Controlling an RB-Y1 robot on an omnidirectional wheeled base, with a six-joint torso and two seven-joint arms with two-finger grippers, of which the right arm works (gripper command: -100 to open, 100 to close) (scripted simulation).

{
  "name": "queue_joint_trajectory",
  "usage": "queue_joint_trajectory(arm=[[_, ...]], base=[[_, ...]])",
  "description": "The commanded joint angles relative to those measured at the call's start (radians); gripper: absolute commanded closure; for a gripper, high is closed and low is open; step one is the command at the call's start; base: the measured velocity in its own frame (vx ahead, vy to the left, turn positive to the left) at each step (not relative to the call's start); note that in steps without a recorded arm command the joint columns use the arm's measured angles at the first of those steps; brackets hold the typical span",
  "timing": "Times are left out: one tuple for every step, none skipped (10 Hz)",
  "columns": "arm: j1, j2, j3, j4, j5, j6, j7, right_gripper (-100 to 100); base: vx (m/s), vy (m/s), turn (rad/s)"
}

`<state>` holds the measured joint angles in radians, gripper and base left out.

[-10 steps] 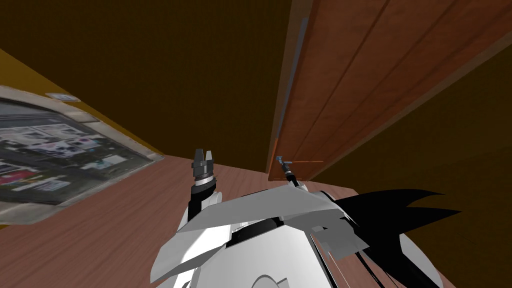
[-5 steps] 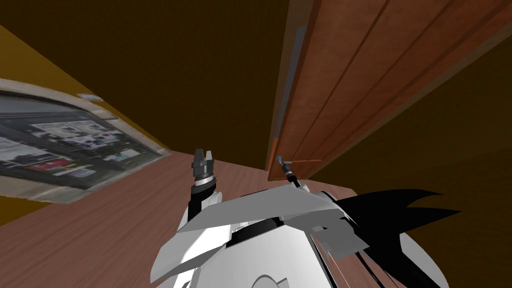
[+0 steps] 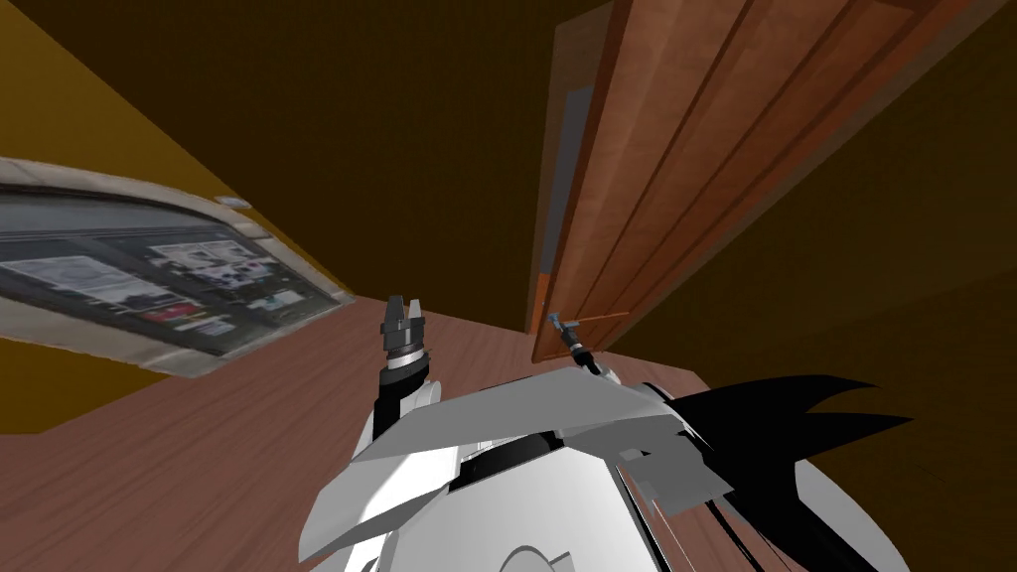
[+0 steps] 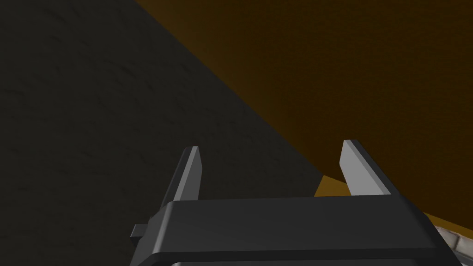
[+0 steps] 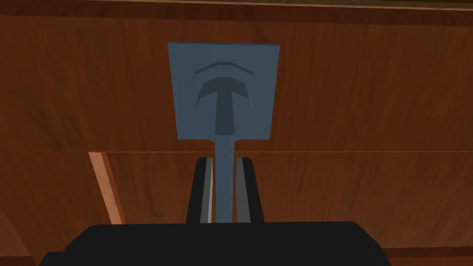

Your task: Pull the door open

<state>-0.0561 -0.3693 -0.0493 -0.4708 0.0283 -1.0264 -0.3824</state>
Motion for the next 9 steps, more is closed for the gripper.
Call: queue_joint_trajectory(arm=[[0.017,-0.014,0.008,0.003,0.008,-0.03,-0.017,100],[0.028,-0.023,0.013,0.005,0.013,-0.048,-0.028,100],[0.028,-0.023,0.013,0.005,0.013,-0.048,-0.028,100],[0.046,-0.038,0.022,0.009,0.022,-0.079,-0.046,100],[0.052,-0.043,0.024,0.01,0.025,-0.09,-0.052,100],[0.052,-0.043,0.024,0.01,0.025,-0.09,-0.052,100],[0.064,-0.052,0.03,0.012,0.031,-0.11,-0.063,100],[0.07,-0.057,0.033,0.013,0.034,-0.12,-0.069,100],[0.083,-0.068,0.039,0.016,0.04,-0.143,-0.082,100]], base=[[-0.121,-0.033,0.131],[-0.207,-0.101,0.176],[-0.177,-0.07,0.077],[-0.16,-0.049,0.145],[-0.191,-0.065,0.114],[-0.119,-0.042,0.02],[-0.1,-0.027,0.091],[-0.133,-0.047,0.084],[-0.164,-0.055,0.153]])
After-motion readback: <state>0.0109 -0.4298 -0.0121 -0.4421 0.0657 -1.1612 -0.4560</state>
